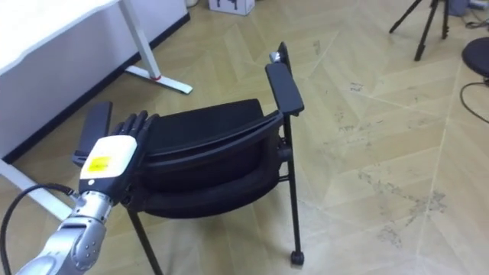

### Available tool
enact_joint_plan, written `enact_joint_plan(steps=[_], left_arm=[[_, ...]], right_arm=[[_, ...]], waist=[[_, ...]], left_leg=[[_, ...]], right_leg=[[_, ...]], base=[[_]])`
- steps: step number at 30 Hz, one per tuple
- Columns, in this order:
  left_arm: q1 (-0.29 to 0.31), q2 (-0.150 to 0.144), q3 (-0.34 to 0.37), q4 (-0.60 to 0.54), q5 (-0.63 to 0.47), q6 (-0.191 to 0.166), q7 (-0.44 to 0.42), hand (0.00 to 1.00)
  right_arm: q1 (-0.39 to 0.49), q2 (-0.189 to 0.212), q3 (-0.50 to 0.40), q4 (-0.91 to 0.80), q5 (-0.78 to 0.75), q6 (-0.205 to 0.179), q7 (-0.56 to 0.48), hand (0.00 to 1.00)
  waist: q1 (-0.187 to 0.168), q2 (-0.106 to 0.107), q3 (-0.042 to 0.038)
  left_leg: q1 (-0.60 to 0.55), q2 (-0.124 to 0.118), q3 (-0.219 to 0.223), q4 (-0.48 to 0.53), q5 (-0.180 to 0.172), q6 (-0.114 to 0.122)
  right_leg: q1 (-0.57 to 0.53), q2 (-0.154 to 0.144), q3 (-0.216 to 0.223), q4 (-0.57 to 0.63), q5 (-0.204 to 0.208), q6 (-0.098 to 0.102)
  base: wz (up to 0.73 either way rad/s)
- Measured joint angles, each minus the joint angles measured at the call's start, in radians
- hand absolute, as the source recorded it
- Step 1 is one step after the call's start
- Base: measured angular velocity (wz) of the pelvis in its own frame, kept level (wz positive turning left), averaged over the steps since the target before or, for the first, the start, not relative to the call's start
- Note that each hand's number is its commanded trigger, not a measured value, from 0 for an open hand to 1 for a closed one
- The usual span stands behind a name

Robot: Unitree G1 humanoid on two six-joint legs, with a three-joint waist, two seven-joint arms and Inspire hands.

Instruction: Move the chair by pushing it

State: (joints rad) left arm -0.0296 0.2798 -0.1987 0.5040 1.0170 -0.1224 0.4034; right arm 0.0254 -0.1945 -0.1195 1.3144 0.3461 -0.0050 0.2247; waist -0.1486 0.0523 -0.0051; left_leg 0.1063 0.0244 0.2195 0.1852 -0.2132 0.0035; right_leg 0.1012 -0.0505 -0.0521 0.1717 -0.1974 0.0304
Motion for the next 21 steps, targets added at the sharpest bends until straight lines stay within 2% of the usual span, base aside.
enact_joint_plan(steps=[5, 6, 11, 17, 21], left_arm=[[0.0, 0.0, 0.001, 0.029, 0.043, 0.014, 0.03, 0.0], [0.0, 0.0, 0.001, 0.03, 0.046, 0.018, 0.03, 1.0], [0.001, 0.0, 0.001, 0.032, 0.059, 0.031, 0.032, 1.0], [0.005, -0.001, 0.0, 0.03, 0.066, 0.038, 0.033, 1.0], [0.011, -0.001, 0.0, 0.025, 0.065, 0.042, 0.038, 1.0]], right_arm=[[0.003, -0.002, -0.023, 0.0, 0.002, 0.007, -0.011, 0.0], [0.005, -0.002, -0.023, 0.0, 0.001, 0.008, -0.018, 0.0], [0.006, -0.002, -0.023, 0.0, -0.002, 0.008, -0.027, 0.0], [0.015, -0.003, -0.023, 0.0, 0.003, 0.008, -0.031, 0.0], [0.017, -0.003, -0.033, 0.0, 0.0, 0.008, -0.032, 0.0]], waist=[[-0.005, 0.0, -0.0002], [-0.006, 0.001, -0.0003], [-0.008, 0.002, -0.0011], [-0.009, 0.013, -0.0083], [-0.01, 0.014, -0.009]], left_leg=[[0.01, 0.001, 0.004, -0.005, 0.0, 0.0], [0.01, 0.001, 0.005, -0.006, 0.0, 0.0], [0.012, 0.001, 0.011, -0.01, 0.0, 0.0], [0.012, 0.002, 0.01, -0.017, 0.0, 0.0], [0.013, 0.002, 0.01, -0.017, 0.001, -0.001]], right_leg=[[0.004, 0.005, 0.019, -0.001, 0.0, 0.0], [0.003, 0.006, 0.021, 0.0, 0.0, 0.0], [0.0, 0.007, 0.026, 0.001, 0.001, 0.0], [-0.002, 0.008, 0.027, 0.001, 0.001, -0.001], [-0.002, 0.008, 0.025, 0.003, 0.004, -0.002]], base=[[-0.06], [-0.04], [-0.02], [0.0], [0.0]])
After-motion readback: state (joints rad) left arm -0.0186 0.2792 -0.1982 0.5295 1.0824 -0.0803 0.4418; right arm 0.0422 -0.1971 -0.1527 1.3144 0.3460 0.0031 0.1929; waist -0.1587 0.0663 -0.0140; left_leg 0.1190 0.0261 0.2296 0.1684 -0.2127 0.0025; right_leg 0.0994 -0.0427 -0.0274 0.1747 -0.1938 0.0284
